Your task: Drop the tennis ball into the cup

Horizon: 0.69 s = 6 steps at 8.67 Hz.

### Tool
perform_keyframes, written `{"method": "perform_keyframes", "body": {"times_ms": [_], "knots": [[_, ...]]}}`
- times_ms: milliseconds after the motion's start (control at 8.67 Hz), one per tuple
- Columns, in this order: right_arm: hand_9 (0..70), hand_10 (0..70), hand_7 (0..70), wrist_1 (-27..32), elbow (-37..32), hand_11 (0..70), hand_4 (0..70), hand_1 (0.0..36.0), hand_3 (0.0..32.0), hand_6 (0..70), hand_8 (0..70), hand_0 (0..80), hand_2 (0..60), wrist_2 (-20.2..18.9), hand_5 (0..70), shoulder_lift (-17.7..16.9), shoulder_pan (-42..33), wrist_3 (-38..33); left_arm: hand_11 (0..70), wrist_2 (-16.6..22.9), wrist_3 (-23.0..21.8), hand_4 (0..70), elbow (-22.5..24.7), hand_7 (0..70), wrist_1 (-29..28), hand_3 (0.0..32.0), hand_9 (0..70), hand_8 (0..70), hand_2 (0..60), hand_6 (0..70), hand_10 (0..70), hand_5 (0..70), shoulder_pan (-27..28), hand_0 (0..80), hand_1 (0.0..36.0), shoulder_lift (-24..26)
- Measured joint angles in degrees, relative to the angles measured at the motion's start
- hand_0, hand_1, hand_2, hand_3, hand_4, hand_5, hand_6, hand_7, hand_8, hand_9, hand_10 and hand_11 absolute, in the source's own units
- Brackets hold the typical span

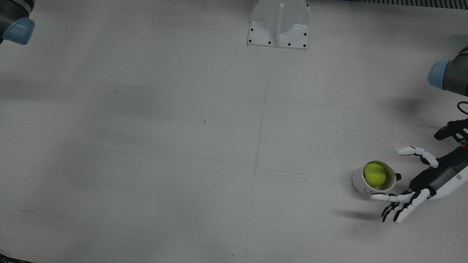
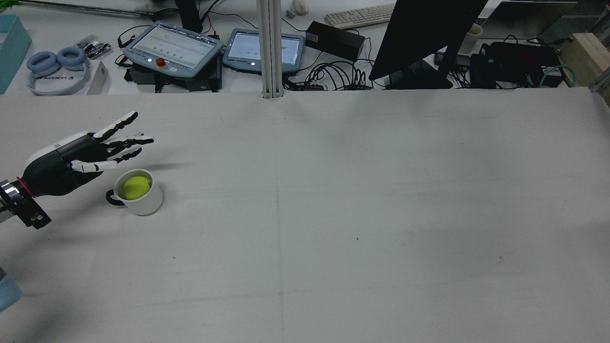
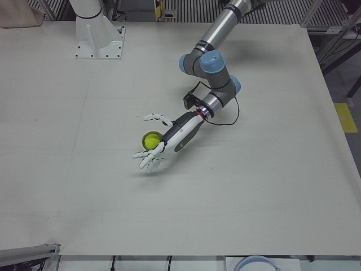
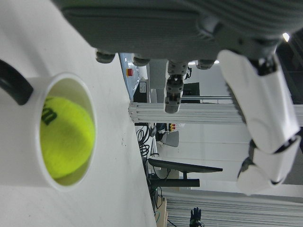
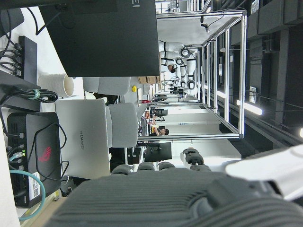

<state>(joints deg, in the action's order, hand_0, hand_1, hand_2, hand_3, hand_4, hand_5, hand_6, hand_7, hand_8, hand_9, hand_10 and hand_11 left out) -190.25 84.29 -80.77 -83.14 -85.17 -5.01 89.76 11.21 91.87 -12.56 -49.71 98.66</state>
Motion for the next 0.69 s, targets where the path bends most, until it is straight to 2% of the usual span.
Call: {"method": "perform_keyframes", "body": {"times_ms": [115, 231, 346, 462, 577, 692], "knots": [[0.0, 0.0, 0.0, 0.0, 0.0, 0.0, 0.0, 0.0, 0.0, 0.0, 0.0, 0.0, 0.0, 0.0, 0.0, 0.0, 0.0, 0.0, 0.0, -0.06, 0.34, 0.0, 0.03, 0.1, -0.11, 17.8, 0.0, 0.6, 31.4, 3.5, 0.0, 4.0, 0.28, 38.5, 15.8, -0.16], [0.0, 0.0, 0.0, -0.01, 0.0, 0.0, 0.0, 0.0, 0.0, 0.0, 0.0, 0.0, 0.0, 0.0, 0.0, 0.0, 0.0, 0.0, 0.0, -0.12, 0.3, 0.0, 0.23, 0.2, -0.15, 17.6, 0.0, 0.0, 32.4, 0.0, 0.0, 3.5, 0.4, 39.2, 16.9, -0.21], [0.0, 0.0, 0.0, -0.02, 0.0, 0.0, 0.0, 0.0, 0.0, 0.0, 0.0, 0.0, 0.0, 0.0, 0.0, 0.0, 0.0, 0.0, 0.0, -0.08, -0.17, 0.0, 1.07, 0.0, 0.07, 17.0, 0.0, 0.0, 35.3, 0.0, 0.0, 4.7, 0.27, 41.1, 18.2, -0.16], [0.0, 0.0, 0.0, 0.0, 0.0, 0.0, 0.0, 0.0, 0.0, 0.0, 0.0, 0.0, 0.0, 0.0, 0.0, 0.0, 0.0, 0.0, 0.0, 0.1, -0.85, 0.0, 2.2, 1.7, 1.35, 14.8, 0.0, 0.6, 34.3, 3.6, 0.0, 3.2, -1.05, 41.1, 18.5, -0.03], [0.0, 0.0, 0.0, 0.0, 0.0, 0.0, 0.0, 0.0, 0.0, 0.0, 0.0, 0.0, 0.0, 0.0, 0.0, 0.0, 0.0, 0.0, 0.0, 0.3, -1.06, 0.0, 2.09, 0.7, 2.4, 12.6, 0.0, 0.0, 35.2, 0.0, 0.0, 4.2, -4.14, 41.5, 18.2, 0.66], [0.0, 0.0, 0.0, -0.01, 0.0, 0.0, 0.0, 0.0, 0.0, 0.0, 0.0, 0.0, 0.0, 0.0, 0.0, 0.0, 0.0, 0.0, 0.0, 0.64, -0.92, 0.0, 0.92, 1.0, 3.02, 10.8, 0.0, 0.6, 32.9, 3.7, 0.0, 4.7, -9.13, 41.5, 17.3, 1.78]]}}
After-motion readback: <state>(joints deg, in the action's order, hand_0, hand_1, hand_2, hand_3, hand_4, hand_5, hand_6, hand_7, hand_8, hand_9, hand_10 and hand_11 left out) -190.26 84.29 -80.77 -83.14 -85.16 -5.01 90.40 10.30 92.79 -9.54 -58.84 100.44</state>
